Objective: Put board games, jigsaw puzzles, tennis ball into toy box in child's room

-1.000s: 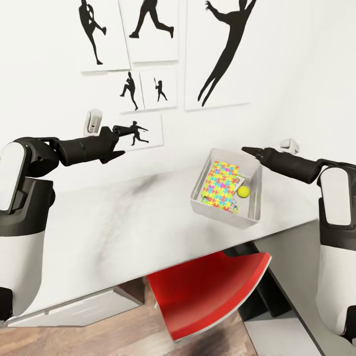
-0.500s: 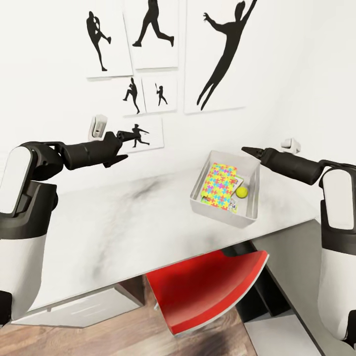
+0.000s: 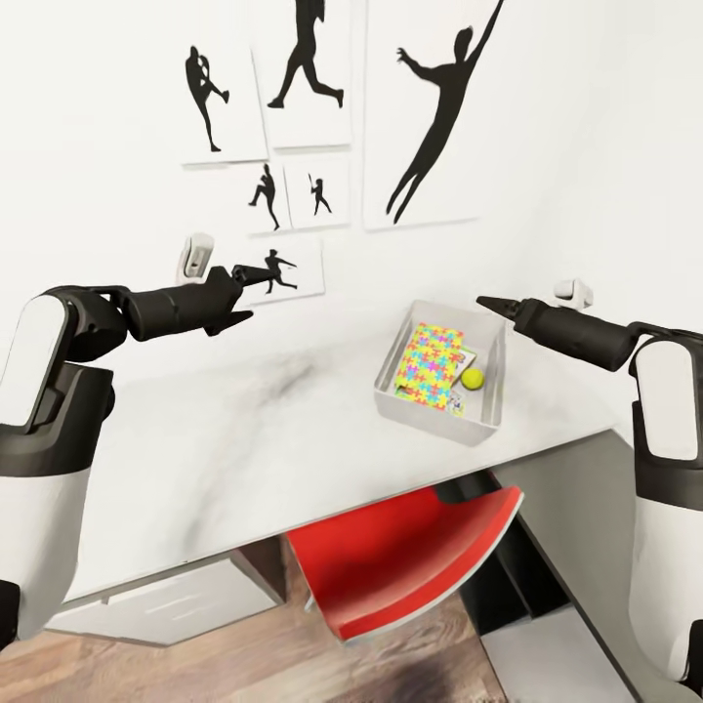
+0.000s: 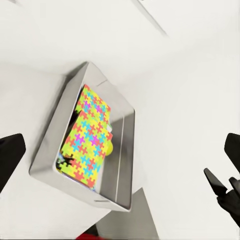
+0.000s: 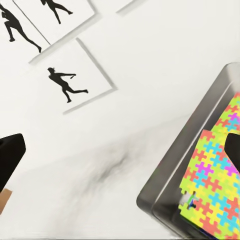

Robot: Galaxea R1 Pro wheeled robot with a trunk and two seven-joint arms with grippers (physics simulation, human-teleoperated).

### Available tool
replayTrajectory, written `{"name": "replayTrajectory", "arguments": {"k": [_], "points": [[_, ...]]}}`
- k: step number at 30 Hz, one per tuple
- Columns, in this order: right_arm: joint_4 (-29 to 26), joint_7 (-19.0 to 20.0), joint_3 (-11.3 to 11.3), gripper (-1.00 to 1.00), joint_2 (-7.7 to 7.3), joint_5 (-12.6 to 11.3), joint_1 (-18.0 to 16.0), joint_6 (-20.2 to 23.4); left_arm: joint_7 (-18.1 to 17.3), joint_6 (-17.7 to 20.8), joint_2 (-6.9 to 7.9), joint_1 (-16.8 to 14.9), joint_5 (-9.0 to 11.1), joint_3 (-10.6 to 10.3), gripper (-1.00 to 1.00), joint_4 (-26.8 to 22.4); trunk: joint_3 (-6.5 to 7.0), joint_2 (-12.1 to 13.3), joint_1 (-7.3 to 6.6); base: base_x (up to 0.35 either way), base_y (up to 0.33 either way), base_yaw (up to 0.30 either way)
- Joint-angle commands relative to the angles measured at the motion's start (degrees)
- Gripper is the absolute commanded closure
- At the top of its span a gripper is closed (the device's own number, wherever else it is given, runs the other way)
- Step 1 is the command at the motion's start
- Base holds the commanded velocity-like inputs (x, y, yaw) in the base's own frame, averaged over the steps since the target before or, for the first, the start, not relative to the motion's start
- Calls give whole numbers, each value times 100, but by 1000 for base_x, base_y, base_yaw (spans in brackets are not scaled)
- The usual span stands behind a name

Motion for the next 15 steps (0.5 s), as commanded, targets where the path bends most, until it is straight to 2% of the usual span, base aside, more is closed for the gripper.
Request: {"name": "replayTrajectory", "arguments": {"k": [1,7,15], "points": [[0,59,-7,-100,1,56,-6,26,58,-8,4,-7,56,-4,-100,-4,-1,-11,1,-238,17,-30],[-4,57,-8,-100,0,59,22,26,22,-8,15,19,56,0,-100,-3,55,-11,1,-259,73,-62],[-7,56,-8,-100,0,65,36,26,8,-8,21,35,57,2,-100,-3,131,-11,1,-261,165,-113]]}}
